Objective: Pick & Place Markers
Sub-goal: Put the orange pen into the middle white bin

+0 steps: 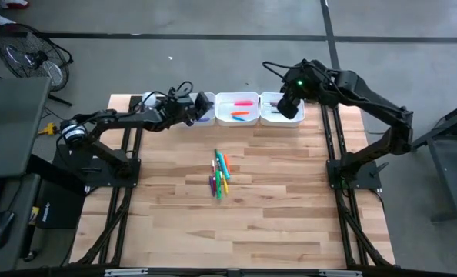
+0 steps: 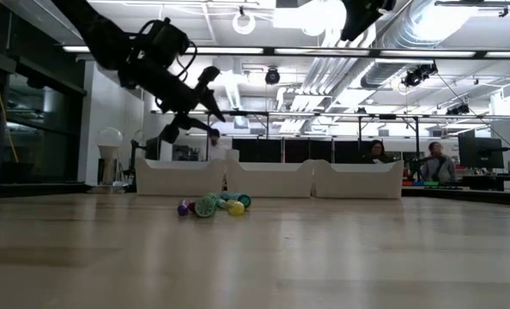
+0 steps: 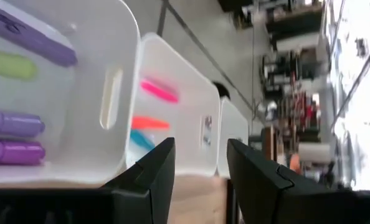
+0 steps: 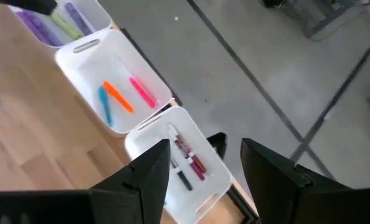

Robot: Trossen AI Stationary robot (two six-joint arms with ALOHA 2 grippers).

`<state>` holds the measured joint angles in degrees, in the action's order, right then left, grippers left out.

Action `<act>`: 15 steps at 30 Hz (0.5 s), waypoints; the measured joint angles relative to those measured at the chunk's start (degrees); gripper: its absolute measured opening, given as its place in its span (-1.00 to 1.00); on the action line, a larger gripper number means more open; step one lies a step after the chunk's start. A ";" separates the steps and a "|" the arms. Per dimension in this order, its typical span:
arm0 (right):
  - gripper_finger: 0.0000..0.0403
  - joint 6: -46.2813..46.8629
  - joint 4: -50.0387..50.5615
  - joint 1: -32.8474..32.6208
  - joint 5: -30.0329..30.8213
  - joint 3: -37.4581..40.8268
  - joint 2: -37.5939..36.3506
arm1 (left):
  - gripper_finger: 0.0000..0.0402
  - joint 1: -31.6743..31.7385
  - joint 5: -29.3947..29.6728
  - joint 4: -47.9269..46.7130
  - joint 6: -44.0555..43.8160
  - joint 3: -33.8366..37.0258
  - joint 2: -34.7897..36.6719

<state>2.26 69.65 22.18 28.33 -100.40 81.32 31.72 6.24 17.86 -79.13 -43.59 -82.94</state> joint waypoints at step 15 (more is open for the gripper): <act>-0.08 6.19 -3.89 0.94 -16.84 5.56 0.26 | -0.28 -8.56 -4.07 -0.38 18.54 0.09 4.14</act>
<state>8.45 65.76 23.11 11.49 -94.84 81.58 23.16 2.16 17.47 -60.59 -43.51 -78.80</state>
